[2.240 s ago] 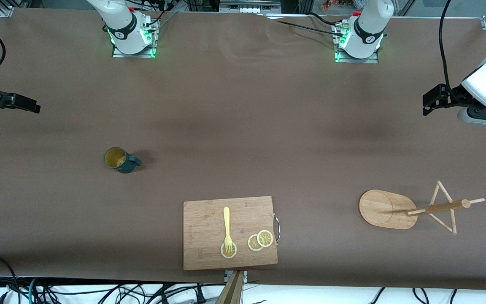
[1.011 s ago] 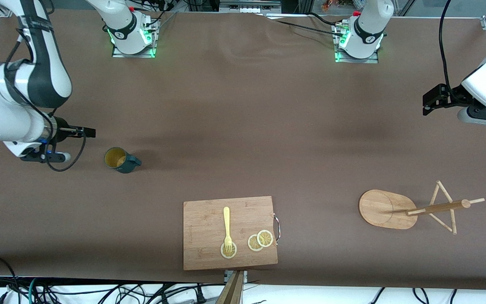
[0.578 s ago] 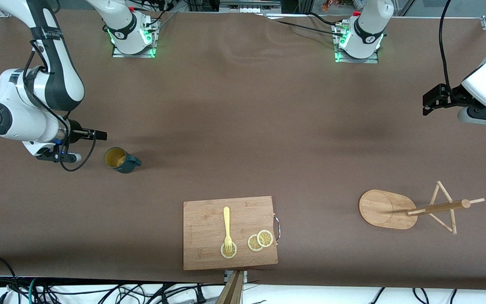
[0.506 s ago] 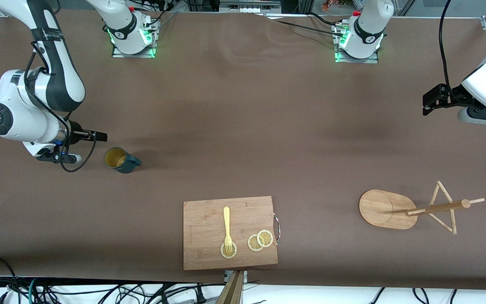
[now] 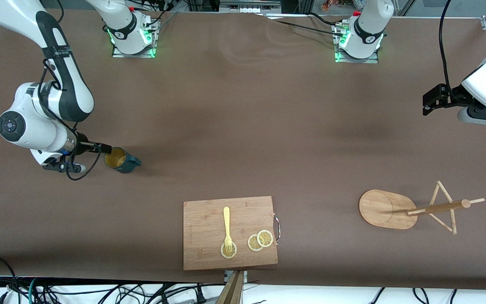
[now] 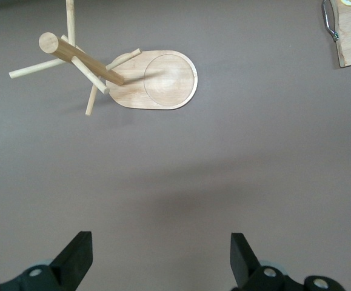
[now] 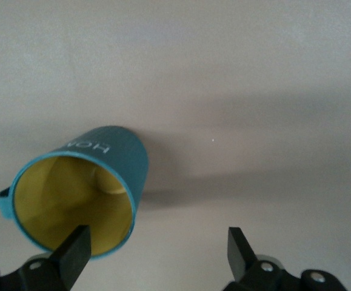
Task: Pass cup and hang on rack
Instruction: 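Close the right gripper on the teal mug's rim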
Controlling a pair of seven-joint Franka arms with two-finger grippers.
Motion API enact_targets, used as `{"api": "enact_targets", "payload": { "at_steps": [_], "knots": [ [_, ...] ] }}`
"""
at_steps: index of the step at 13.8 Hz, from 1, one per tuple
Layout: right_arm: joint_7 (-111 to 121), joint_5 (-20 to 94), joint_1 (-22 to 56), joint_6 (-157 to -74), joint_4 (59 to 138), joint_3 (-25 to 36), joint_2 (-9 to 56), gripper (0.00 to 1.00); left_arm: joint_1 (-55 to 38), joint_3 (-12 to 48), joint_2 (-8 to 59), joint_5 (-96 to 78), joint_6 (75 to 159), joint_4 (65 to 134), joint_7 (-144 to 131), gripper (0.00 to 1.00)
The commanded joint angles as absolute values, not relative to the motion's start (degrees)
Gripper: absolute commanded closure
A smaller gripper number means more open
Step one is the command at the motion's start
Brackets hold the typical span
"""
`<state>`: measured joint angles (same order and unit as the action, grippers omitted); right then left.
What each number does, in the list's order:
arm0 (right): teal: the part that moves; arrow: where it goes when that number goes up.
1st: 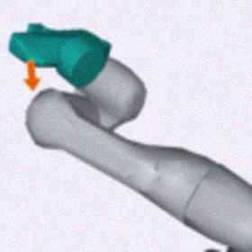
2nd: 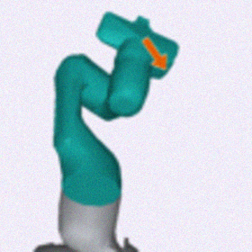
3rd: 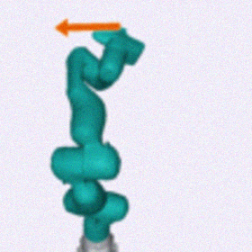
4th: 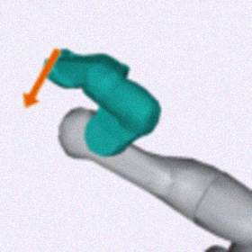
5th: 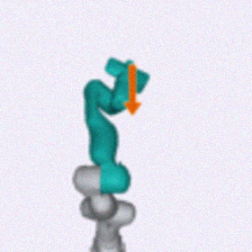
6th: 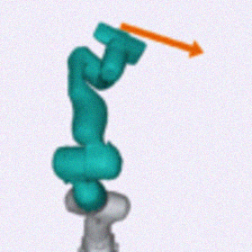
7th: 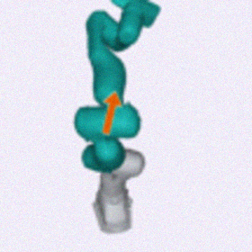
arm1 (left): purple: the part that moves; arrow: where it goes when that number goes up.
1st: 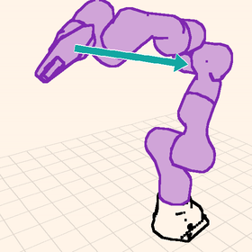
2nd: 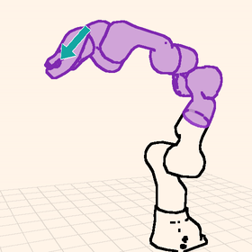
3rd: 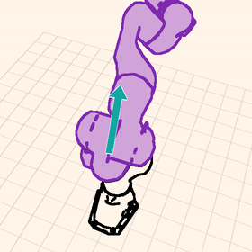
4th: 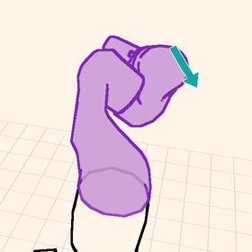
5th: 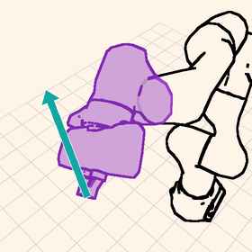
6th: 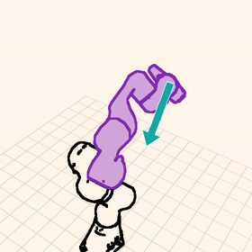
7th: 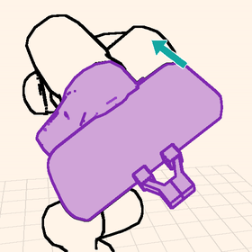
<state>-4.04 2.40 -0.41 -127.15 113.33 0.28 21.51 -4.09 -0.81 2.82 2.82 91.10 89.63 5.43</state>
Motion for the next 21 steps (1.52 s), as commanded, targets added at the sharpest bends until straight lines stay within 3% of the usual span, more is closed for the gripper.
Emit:
{"api": "enact_targets", "payload": {
  "at_steps": [1,7,8,16,21],
  "knots": [
    [-4.39,3.52,-0.53,-129.55,113.82,0.18,22.32,0.00,-3.96,-0.53,3.08,4.31,90.26,88.24,5.80,0.00],
    [-4.48,3.52,-0.44,-132.71,115.22,-0.44,23.20,0.02,-3.96,-0.53,3.08,4.31,90.26,88.24,5.80,0.00],
    [-4.48,3.60,-0.44,-133.15,115.40,-0.53,23.20,0.09,-3.96,-0.53,3.16,4.31,90.26,88.24,5.80,0.00],
    [-7.38,3.52,-0.44,-132.89,115.31,-2.20,23.20,1.00,-3.96,-0.53,3.08,4.31,90.26,88.24,5.80,0.00],
    [-7.21,3.52,-0.35,-132.45,112.42,-4.12,23.12,1.00,-3.96,-0.53,3.16,4.31,90.26,88.24,5.80,0.00]
  ]
}}
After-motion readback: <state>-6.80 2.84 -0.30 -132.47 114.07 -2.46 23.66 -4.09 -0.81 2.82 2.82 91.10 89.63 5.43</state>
